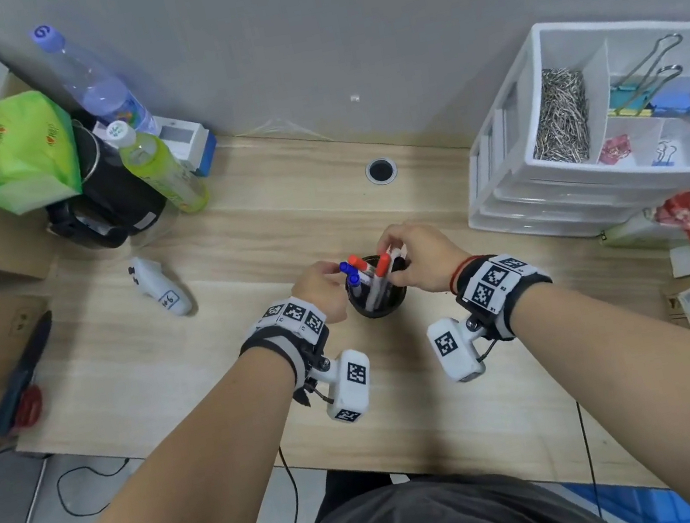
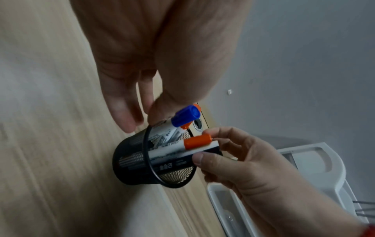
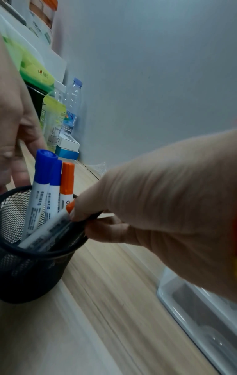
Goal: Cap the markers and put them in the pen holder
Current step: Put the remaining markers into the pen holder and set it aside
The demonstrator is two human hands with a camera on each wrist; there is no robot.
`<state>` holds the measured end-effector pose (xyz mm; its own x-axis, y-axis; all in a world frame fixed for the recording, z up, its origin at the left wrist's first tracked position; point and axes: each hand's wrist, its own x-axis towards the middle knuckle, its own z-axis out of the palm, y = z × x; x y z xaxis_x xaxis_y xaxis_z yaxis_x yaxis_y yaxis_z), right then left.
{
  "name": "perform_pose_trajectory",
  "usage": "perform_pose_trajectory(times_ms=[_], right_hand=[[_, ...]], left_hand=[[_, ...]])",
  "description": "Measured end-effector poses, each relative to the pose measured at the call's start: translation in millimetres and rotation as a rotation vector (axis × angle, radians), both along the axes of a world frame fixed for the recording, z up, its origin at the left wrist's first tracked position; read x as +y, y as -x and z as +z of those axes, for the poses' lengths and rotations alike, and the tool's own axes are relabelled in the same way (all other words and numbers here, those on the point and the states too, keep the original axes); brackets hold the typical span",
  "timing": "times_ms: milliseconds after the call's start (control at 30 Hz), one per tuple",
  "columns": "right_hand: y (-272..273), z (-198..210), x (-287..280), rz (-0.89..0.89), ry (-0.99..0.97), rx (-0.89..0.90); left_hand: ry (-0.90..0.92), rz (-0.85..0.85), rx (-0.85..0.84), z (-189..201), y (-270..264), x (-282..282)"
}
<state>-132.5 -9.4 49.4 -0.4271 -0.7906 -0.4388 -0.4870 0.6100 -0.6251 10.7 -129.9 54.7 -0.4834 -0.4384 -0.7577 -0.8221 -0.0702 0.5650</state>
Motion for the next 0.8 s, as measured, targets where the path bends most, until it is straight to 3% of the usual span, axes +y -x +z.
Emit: perform_pose_trajectory(times_ms=[267, 533, 666, 800], right_hand=[[-8, -8, -4, -0.046, 0.026, -0.043], [-8, -11, -14, 0.015, 0.026, 0.019], [-5, -8, -17, -0.01, 0.063, 0.057], [7, -4, -14, -0.017, 0.026, -0.026]], left_hand=[[0.271, -0.244, 0.147, -10, 6, 4], [0.334, -0.42, 0.116, -10, 11, -3], [0.311, -0.416, 0.142, -6, 15, -3], [0.314, -0.404, 0.153, -8, 18, -3]])
